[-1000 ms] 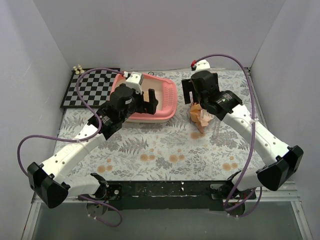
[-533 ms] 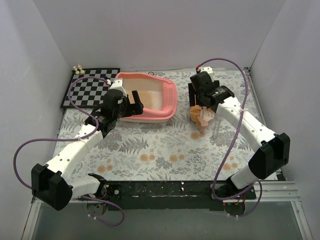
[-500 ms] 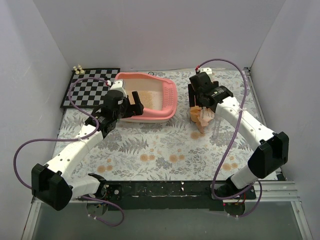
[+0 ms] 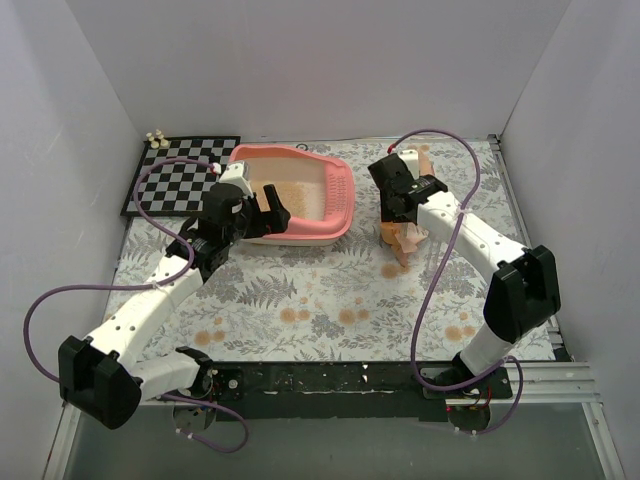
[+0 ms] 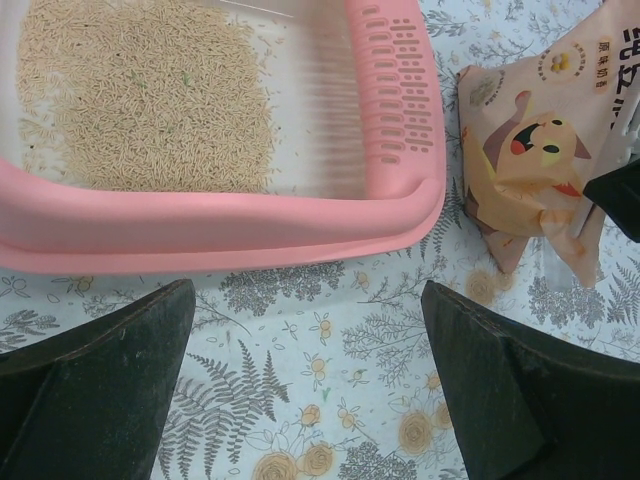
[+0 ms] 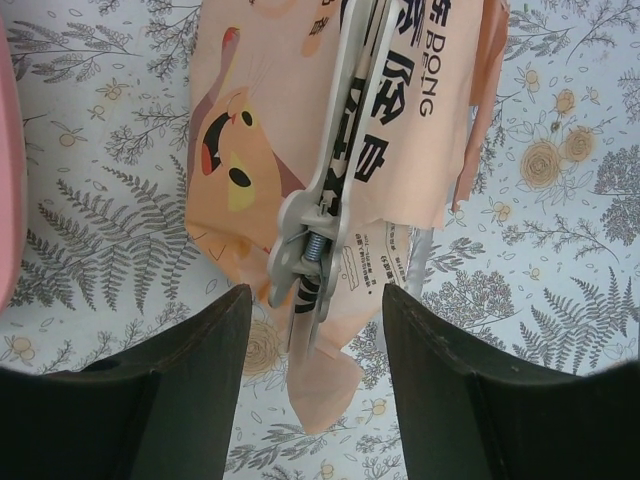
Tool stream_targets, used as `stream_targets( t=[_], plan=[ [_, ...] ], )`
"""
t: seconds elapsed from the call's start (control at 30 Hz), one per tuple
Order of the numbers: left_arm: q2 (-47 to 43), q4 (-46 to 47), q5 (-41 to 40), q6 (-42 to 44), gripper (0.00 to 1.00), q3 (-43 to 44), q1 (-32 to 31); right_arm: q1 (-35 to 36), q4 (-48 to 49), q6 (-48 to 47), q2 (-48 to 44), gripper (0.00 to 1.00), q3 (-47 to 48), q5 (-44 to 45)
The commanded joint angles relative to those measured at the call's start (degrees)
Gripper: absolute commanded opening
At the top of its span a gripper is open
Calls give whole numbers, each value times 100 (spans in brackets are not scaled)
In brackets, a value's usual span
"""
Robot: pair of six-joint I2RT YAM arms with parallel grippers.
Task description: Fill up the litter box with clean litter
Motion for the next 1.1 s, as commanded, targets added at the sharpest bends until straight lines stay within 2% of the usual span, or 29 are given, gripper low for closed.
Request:
stream_targets(
  t=[0.0,0.07,0.3,0.37,0.43,0.5,0.57,0.87,1.0,1.07],
  plan=[
    [-186,162,69,123,98,-112,11,1,104,261,77,61,42,443],
    [-195,171,86,132,98,-121,11,1,174,270,77,57,42,531],
    [-178,232,122,158,98,-182,11,1,245,235,147,53,103,655],
    [-177,258,139,158,98,-200,11,1,245,244,173,48,121,655],
    [-186,241,104,176,98,-209,11,1,218,253,208,39,156,698],
    [-204,241,95,193,98,-226,11,1,271,253,182,25,121,751],
    [-204,241,78,211,98,-226,11,1,280,235,147,2,103,813],
    [-169,145,78,237,98,-51,11,53,499,-326,-520,1,-11,919],
    [-204,267,393,368,98,-68,11,316,263,-801,-775,1,313,612],
    [-283,626,699,483,98,-260,11,588,96,-1064,-828,1,498,471]
  ],
)
